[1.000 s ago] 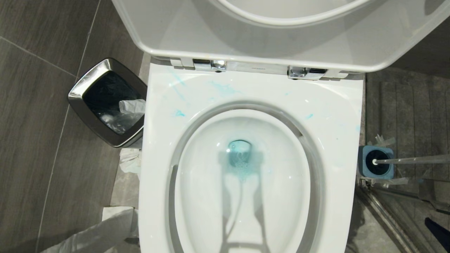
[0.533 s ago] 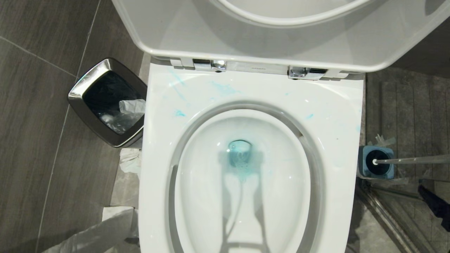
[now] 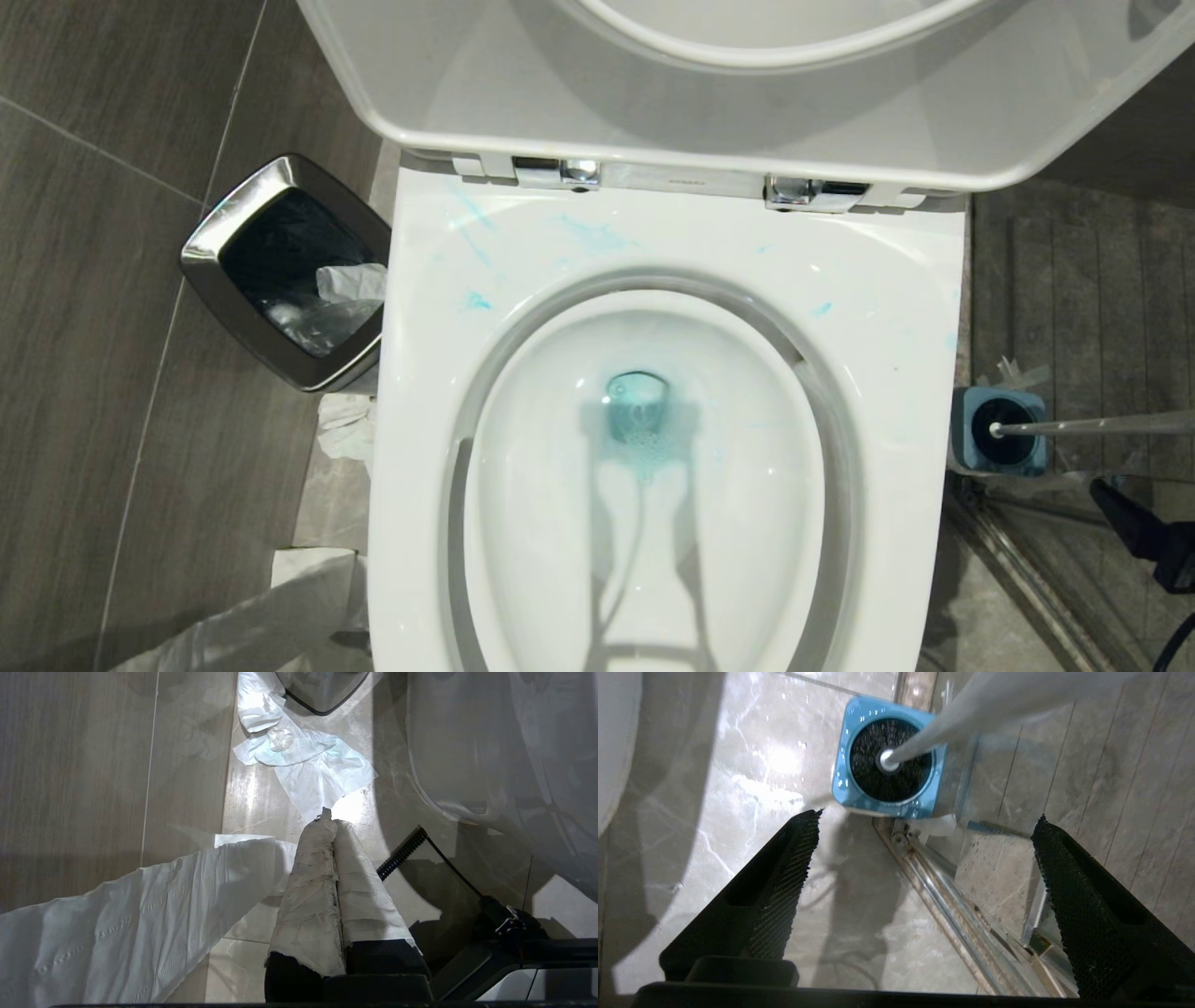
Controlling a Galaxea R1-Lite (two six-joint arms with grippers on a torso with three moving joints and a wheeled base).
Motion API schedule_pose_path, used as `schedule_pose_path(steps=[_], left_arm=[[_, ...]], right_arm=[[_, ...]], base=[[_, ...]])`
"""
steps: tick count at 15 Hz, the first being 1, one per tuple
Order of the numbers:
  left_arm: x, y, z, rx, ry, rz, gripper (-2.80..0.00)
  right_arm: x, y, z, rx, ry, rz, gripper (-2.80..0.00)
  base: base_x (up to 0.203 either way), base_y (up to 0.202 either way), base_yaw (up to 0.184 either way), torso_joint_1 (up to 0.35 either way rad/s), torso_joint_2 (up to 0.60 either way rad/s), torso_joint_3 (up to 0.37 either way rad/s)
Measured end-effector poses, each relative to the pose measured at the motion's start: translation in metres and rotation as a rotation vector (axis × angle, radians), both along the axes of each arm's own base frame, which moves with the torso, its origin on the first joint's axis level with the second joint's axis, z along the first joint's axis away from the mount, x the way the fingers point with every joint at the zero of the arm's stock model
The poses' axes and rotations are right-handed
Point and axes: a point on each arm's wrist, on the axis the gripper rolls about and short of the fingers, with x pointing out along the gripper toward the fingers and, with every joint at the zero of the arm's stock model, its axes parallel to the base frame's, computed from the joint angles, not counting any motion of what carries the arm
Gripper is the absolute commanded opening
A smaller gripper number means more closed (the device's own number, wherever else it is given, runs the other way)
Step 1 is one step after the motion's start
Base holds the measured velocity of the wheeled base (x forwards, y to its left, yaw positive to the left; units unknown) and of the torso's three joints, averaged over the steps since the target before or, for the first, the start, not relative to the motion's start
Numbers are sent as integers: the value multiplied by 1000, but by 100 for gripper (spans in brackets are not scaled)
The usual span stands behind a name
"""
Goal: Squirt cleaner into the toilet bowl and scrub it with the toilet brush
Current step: Scrub the toilet bowl
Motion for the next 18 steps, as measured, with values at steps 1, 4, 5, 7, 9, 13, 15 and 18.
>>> schedule_pose_path(steps=[1, 4, 5, 7, 9, 13, 15, 18], left_arm=[[0, 0, 0, 0, 0, 0, -280], [0, 0, 0, 0, 0, 0, -280], [0, 0, 0, 0, 0, 0, -280], [0, 0, 0, 1, 0, 0, -280], [0, 0, 0, 0, 0, 0, -280], [0, 0, 0, 0, 0, 0, -280], [0, 0, 0, 0, 0, 0, -280], [0, 0, 0, 0, 0, -1, -280]], right_arm=[[3, -1, 0, -3, -2, 1, 0], [12, -5, -1, -5, 0, 5, 0], [17, -7, 1, -8, -8, 8, 0], [25, -11, 5, -18, -27, 11, 0], [35, -14, 10, -33, -46, 14, 0], [51, -10, 14, -45, -71, 66, 0], [56, -2, 17, -53, -97, 107, 0], [61, 4, 21, -64, -120, 140, 0]], base=[[0, 0, 0, 0, 0, 0], [0, 0, 0, 0, 0, 0], [0, 0, 0, 0, 0, 0], [0, 0, 0, 0, 0, 0], [0, 0, 0, 0, 0, 0], [0, 0, 0, 0, 0, 0], [0, 0, 0, 0, 0, 0], [0, 0, 0, 0, 0, 0]])
